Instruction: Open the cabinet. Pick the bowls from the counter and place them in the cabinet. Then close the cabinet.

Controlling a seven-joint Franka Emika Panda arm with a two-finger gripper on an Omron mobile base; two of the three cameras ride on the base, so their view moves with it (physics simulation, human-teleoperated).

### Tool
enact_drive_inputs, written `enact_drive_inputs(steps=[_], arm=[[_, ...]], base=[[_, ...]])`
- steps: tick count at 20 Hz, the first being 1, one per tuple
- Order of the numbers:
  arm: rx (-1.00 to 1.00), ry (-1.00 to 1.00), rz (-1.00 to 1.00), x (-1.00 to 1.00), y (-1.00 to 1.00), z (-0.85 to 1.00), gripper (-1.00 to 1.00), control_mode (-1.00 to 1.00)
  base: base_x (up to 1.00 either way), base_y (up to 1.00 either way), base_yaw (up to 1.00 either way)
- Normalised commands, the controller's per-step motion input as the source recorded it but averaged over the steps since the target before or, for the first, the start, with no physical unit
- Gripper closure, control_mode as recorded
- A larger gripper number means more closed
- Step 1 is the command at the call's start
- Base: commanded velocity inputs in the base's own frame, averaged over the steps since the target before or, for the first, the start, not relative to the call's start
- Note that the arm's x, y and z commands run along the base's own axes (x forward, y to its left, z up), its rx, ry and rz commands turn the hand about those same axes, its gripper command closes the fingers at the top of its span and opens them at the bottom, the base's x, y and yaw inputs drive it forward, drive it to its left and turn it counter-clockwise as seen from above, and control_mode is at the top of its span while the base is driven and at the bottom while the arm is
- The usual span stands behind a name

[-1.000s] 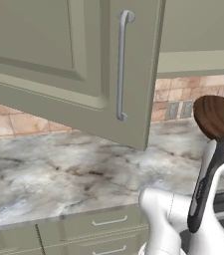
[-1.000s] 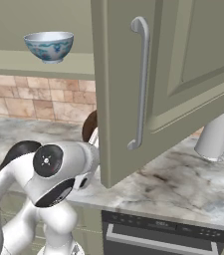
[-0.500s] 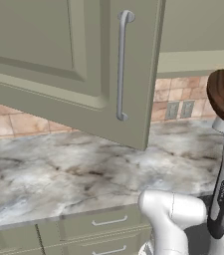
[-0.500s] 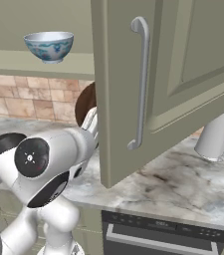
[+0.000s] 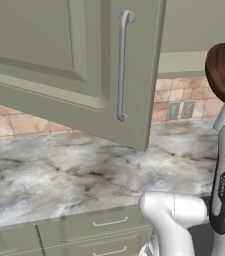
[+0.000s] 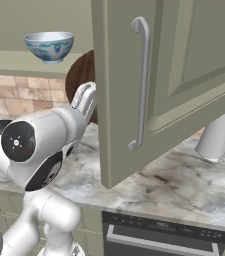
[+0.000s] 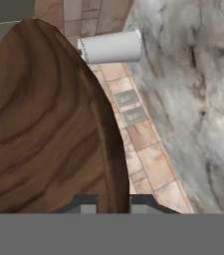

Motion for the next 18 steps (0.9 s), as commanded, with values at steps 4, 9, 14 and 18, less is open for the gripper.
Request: enact_drive_inputs(steps=[4, 9, 14, 18], arm=[[0.00, 0.00, 0.00, 0.66, 0.09, 0.28, 1.00, -1.00], [0.00, 0.04, 0.02, 0.85, 0.03, 0.31, 1.00, -1.00], [0.00, 0.03, 0.06, 0.95, 0.02, 0.24, 1.00, -1.00], [0.00, 0.05, 0.13, 0.99, 0.00, 0.15, 1.00, -1.00]], base=[[0.00, 0.00, 0.00], [0.00, 0.00, 0.00], [0.00, 0.00, 0.00], [0.00, 0.00, 0.00]])
